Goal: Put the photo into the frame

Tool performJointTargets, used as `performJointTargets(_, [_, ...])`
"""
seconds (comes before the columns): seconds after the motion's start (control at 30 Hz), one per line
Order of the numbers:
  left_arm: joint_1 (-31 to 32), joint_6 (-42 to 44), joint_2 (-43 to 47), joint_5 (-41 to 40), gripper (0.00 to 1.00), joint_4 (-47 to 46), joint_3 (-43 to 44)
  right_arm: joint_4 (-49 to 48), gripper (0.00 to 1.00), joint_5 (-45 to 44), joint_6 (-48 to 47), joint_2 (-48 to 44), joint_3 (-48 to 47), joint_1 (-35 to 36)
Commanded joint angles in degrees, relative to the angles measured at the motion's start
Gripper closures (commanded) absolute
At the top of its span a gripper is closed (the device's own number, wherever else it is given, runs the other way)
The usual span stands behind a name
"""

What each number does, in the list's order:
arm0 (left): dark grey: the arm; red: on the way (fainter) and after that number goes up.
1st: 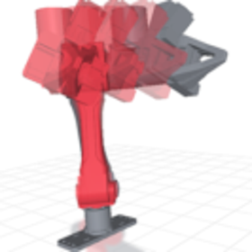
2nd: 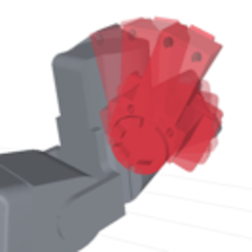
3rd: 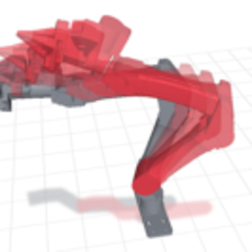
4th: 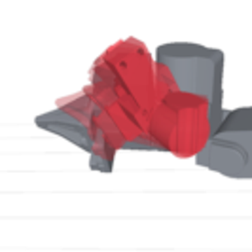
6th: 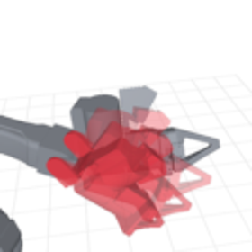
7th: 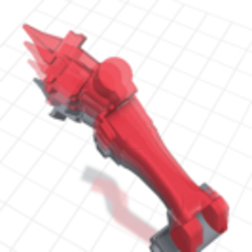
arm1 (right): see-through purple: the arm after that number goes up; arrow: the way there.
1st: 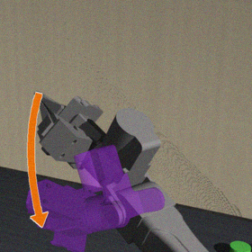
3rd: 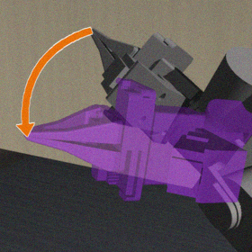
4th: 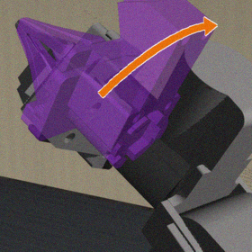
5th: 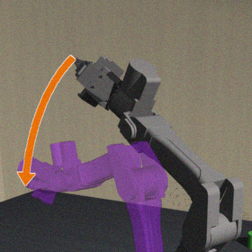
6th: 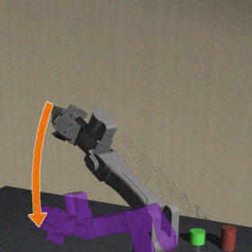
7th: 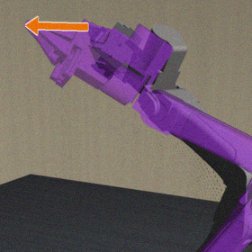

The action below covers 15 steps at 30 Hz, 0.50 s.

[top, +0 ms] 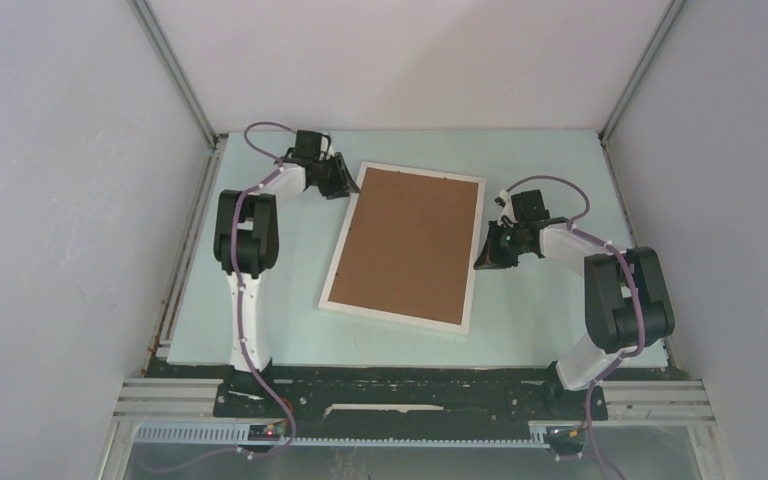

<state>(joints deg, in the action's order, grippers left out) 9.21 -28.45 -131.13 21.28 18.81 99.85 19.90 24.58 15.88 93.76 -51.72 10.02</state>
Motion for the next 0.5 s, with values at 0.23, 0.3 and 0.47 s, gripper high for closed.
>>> performJointTargets(0.23, [5.7, 8.2, -4.9, -11.4, 0.58, 17.3, 13.2, -1.9, 1.0, 2.1, -0.4, -1.7, -0.8, 1.0])
performJointTargets(0.3, [6.1, 8.7, -5.7, -12.1, 0.58, 18.8, 15.1, -1.8, 1.0, 2.0, -0.5, -1.9, -0.8, 1.0])
performJointTargets(0.47, [8.2, 11.2, -7.4, -15.1, 0.58, 22.6, 19.1, -1.8, 1.0, 2.0, -0.5, -1.9, -0.8, 1.0])
